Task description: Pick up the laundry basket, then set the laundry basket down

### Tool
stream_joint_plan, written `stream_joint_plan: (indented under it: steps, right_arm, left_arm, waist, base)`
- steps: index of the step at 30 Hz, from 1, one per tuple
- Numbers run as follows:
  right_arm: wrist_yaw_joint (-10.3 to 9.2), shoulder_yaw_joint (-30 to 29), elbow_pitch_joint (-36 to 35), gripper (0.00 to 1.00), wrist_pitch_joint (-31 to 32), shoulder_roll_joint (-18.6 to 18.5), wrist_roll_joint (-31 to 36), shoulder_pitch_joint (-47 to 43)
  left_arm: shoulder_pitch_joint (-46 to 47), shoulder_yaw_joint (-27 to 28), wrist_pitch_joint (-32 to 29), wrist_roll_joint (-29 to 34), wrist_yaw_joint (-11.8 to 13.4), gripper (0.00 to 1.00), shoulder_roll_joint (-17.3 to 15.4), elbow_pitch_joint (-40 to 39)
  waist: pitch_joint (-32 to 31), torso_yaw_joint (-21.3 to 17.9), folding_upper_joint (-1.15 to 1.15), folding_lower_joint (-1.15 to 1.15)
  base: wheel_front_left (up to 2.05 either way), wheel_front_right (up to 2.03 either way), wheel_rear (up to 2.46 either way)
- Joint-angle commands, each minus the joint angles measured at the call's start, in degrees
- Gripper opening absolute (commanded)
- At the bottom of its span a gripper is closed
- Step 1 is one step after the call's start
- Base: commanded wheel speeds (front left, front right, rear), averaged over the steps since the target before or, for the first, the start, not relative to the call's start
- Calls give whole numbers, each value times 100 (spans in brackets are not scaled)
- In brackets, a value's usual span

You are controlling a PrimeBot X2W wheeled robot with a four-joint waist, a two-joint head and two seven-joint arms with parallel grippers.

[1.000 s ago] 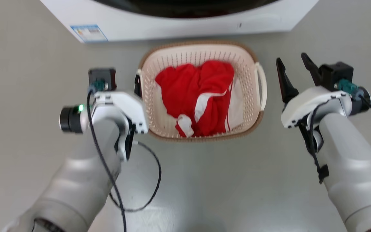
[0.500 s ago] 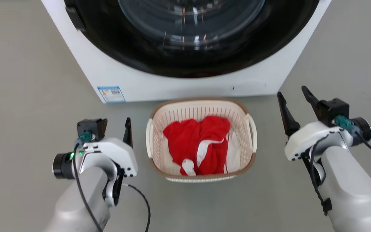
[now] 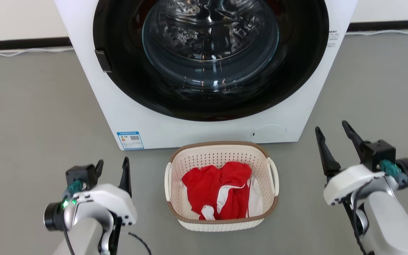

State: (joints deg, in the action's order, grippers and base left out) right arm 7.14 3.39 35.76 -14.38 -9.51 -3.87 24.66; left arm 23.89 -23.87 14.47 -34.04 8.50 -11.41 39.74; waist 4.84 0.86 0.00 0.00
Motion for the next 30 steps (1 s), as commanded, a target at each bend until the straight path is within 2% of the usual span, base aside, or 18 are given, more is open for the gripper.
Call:
stream_joint_plan:
  steps: [1,10,11,15,30]
  right_arm:
    - [35,16,-305,100,-62,-39,87,-215]
    - [35,-310,-915,100,-62,-69,275,-878]
    - [35,-507,-1107,100,-62,-11,351,-1121]
    - [35,-665,-1327,100,-62,50,473,-1400]
    - [35,-879,-1723,100,-62,223,534,-1878]
  left_arm:
    - [-151,358,52,167,-69,100,-184,-270]
    - [-809,895,52,446,-91,100,-188,-908]
    - [-1130,1144,52,506,-65,100,-169,-1131]
    - [-1553,1517,52,580,-16,100,-189,-1360]
    - [-1931,1945,52,731,-84,100,-53,-1599]
  waist:
    - [-135,-22,0,0]
    - [-336,-51,0,0]
    - [-422,-71,0,0]
    - [-505,-77,0,0]
    - [-634,10,0,0]
  base:
    - [0,0,0]
    - [0,0,0]
    - [0,0,0]
    - [0,0,0]
    - [0,0,0]
